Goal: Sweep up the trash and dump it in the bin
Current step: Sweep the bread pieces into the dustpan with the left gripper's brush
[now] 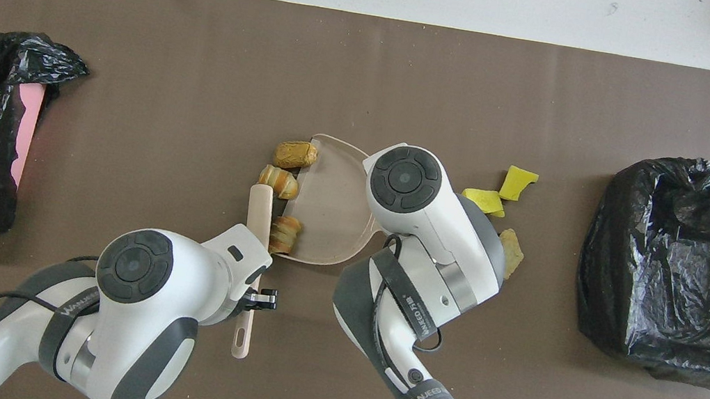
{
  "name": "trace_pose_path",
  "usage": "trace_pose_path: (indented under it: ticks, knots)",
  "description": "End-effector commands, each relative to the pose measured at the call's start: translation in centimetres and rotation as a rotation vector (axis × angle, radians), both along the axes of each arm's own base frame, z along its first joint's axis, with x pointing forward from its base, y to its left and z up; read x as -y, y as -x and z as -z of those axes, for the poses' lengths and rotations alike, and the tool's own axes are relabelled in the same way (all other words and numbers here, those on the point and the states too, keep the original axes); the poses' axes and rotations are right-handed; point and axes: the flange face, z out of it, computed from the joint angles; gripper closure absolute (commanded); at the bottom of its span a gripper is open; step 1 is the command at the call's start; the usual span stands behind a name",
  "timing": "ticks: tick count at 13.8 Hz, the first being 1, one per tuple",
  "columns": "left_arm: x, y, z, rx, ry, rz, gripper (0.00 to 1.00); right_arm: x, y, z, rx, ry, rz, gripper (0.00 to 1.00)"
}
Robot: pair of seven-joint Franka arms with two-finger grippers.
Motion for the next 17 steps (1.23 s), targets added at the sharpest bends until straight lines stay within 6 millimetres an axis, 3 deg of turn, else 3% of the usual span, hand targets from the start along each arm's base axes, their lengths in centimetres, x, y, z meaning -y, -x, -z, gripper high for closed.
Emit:
trace_pose_path:
  ticks: [1,3,8,12,14,17]
  knots:
    - [2.1,-2.0,-1.3,0.013,0.046,-0.008,1.00,0.3,0.5,-0.2,0.017,-0.008,0.025,1.00]
    - [1.9,-4.6,-2.9,0.030,0.068,-0.046,1.00,0.3,0.5,-0.2,0.018,-0.008,0.025,1.00]
    - [-5.6,-10.0,-1.9,0.043,0.052,-0.098,1.00,0.4,0.5,-0.1,0.020,-0.008,0.037,1.00]
    - [-11.9,-13.3,0.2,0.067,-0.001,-0.009,1.00,0.4,0.5,-0.1,0.020,-0.008,0.038,1.00]
    - [-12.8,-13.5,2.3,0.046,-0.009,0.069,1.00,0.5,0.6,0.0,0.020,-0.008,0.039,1.00]
    - [-11.1,-12.3,3.4,0.013,-0.017,0.113,1.00,0.5,0.6,0.0,0.021,-0.008,0.045,1.00]
